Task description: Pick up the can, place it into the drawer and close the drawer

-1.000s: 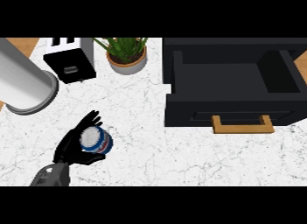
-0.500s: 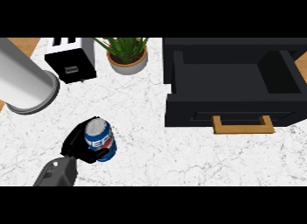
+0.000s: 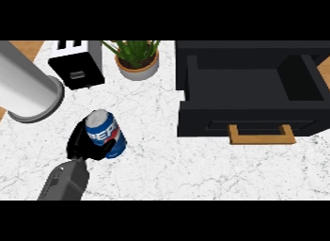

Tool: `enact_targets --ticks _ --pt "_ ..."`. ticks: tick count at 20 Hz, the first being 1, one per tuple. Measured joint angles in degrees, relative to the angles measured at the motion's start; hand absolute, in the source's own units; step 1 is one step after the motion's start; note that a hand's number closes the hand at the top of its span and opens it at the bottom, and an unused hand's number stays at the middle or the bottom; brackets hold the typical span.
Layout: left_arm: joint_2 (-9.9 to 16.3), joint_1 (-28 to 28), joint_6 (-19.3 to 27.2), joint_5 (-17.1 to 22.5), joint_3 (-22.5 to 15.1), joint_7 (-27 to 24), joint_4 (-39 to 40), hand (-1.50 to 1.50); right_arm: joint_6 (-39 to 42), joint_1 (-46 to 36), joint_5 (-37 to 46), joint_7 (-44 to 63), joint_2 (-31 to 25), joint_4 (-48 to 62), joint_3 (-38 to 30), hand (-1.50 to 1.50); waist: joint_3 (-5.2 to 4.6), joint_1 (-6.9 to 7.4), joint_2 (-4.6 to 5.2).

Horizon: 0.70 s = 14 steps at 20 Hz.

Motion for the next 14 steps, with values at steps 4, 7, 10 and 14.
enact_targets --ticks 4,7,10,14 --pt "-0.96 0.11 7.40 2.96 -0.95 1.71 -5.37 1.50 0.21 1.44 -0.34 -1.31 0.04 0.08 0.46 -1.50 0.01 -0.05 -0.04" --pt "-1.26 -0.73 12.35 4.28 -2.93 4.78 -10.82 1.50 0.14 2.07 -0.90 -0.77 0.12 -1.03 0.14 -1.50 -0.01 -0.07 -0.06" --pt "-1.41 -0.29 16.07 4.30 -5.69 6.95 -16.87 1.50 -0.77 1.13 0.31 -0.60 0.17 -0.70 0.97 -1.50 0.00 0.04 -0.03" --pt "-1.50 -2.35 22.70 3.69 -9.56 12.36 -23.61 1.50 -1.41 1.22 -0.54 -0.11 0.08 -1.40 0.74 -1.50 0.01 -0.05 -0.03"
